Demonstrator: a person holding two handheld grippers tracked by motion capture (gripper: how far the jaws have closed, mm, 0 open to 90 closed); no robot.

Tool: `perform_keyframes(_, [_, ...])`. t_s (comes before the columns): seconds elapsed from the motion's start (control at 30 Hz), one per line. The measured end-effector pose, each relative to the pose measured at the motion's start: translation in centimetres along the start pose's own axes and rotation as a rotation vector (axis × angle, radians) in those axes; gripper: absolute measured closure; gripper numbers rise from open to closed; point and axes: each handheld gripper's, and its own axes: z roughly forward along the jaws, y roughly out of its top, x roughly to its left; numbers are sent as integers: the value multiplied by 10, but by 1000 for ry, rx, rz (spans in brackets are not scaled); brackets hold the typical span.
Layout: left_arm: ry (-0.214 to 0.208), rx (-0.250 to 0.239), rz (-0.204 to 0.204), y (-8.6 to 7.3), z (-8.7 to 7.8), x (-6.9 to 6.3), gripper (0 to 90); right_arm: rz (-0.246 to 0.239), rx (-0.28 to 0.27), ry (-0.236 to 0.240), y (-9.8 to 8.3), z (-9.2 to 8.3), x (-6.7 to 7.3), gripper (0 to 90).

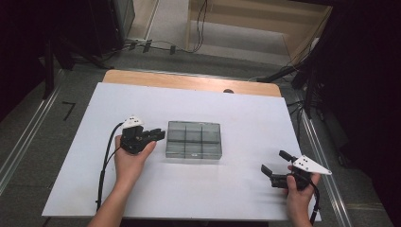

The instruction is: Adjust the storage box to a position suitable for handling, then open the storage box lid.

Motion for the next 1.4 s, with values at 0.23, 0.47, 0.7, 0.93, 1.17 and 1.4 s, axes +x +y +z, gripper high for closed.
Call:
perform_keyframes(0.23, [-50, -44, 45, 2, -10, -1, 556, 3, 1, 2, 0, 0, -1, 0])
perform_keyframes(0.47, [-83, -55, 55, 2, -7, -11, 205, 17, 3, 10, 1, -1, -1, 0])
perform_keyframes(0.7, [-166, -64, 102, 1, -12, -18, 0, 18, 5, 32, 2, -2, -2, 0])
perform_keyframes(0.93, [-165, -53, 134, -2, -13, -23, 0, 18, 1, 35, 6, -4, 0, 0])
perform_keyframes(1.17, [-161, -57, 144, -2, -12, -24, 0, 10, -9, 47, 16, -1, 11, 0])
perform_keyframes(1.4, [-153, -69, 152, -2, -14, -25, 0, 0, -22, 102, 32, 6, 24, 0])
